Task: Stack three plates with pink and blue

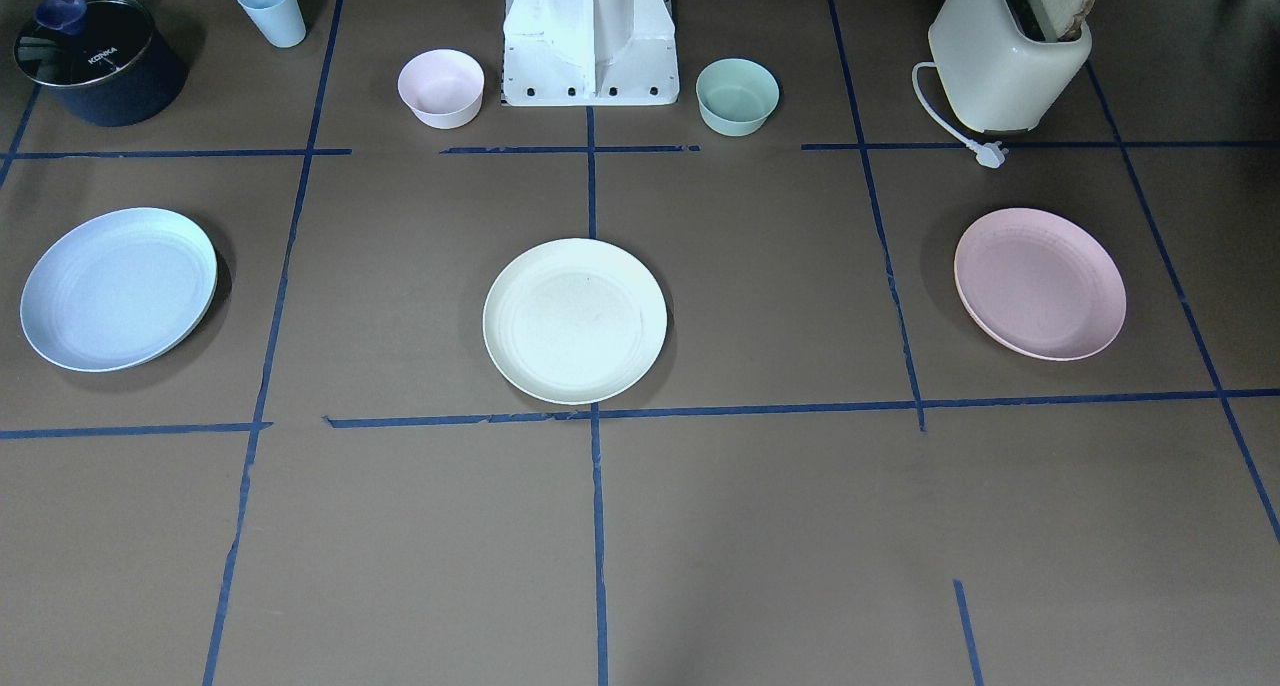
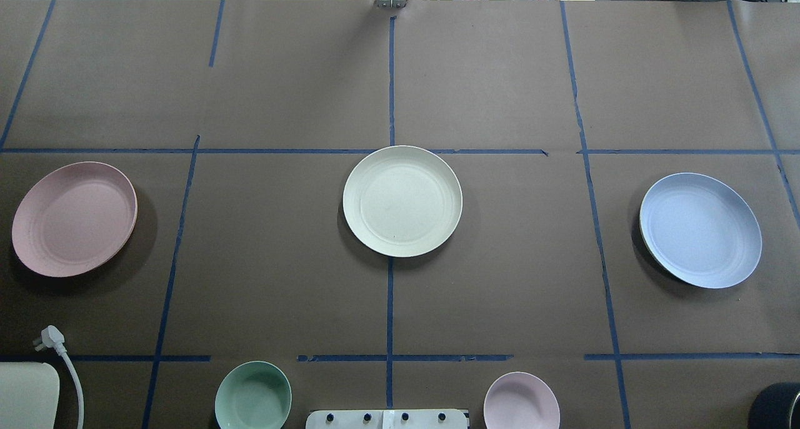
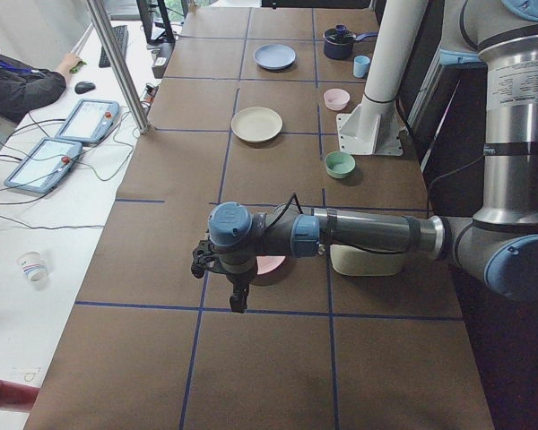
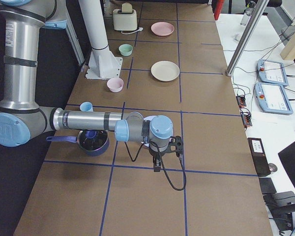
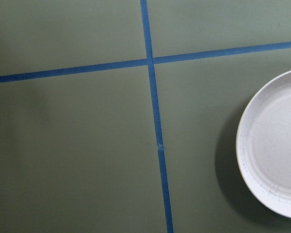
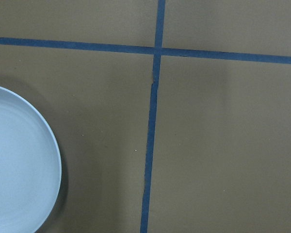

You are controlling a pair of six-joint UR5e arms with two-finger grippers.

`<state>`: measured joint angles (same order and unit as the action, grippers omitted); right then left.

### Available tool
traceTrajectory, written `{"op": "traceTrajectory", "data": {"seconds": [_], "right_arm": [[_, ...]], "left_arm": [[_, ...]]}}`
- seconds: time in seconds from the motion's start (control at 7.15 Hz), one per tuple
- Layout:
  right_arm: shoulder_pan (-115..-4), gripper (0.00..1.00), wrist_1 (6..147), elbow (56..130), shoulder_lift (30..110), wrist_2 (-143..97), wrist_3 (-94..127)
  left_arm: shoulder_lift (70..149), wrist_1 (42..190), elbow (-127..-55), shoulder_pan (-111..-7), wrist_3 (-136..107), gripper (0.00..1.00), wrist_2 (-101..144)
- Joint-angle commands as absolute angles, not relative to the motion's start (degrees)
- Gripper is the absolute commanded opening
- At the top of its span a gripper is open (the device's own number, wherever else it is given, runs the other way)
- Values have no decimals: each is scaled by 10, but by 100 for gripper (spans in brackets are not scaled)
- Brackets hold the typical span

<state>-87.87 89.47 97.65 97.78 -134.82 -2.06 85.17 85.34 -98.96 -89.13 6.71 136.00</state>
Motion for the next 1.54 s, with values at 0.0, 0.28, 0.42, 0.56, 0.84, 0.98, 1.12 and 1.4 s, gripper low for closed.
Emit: {"op": "traceTrajectory", "data": {"seconds": [0.0,0.28,0.42,0.56,0.84,0.98,1.12,1.4], "right_arm": [[-877,100,895,977,977,-1349,-21],[-873,100,895,977,969,-1349,-21],[-872,100,895,982,969,-1349,-21],[-872,100,895,983,969,-1350,-21],[-872,100,895,983,969,-1350,-22],[-871,100,896,983,969,-1350,-21],[-868,100,896,983,969,-1351,-21],[-867,100,896,982,969,-1351,-21]], "left_arm": [[851,853,-992,-891,69,100,1359],[853,857,-991,-880,66,100,1363],[859,889,-991,-875,63,100,1361],[870,963,-979,-875,62,100,1361],[877,1012,-957,-875,62,100,1365],[874,1053,-955,-855,53,100,1365],[873,1062,-956,-817,-17,100,1365],[872,1179,-941,-735,-244,100,1347]]}}
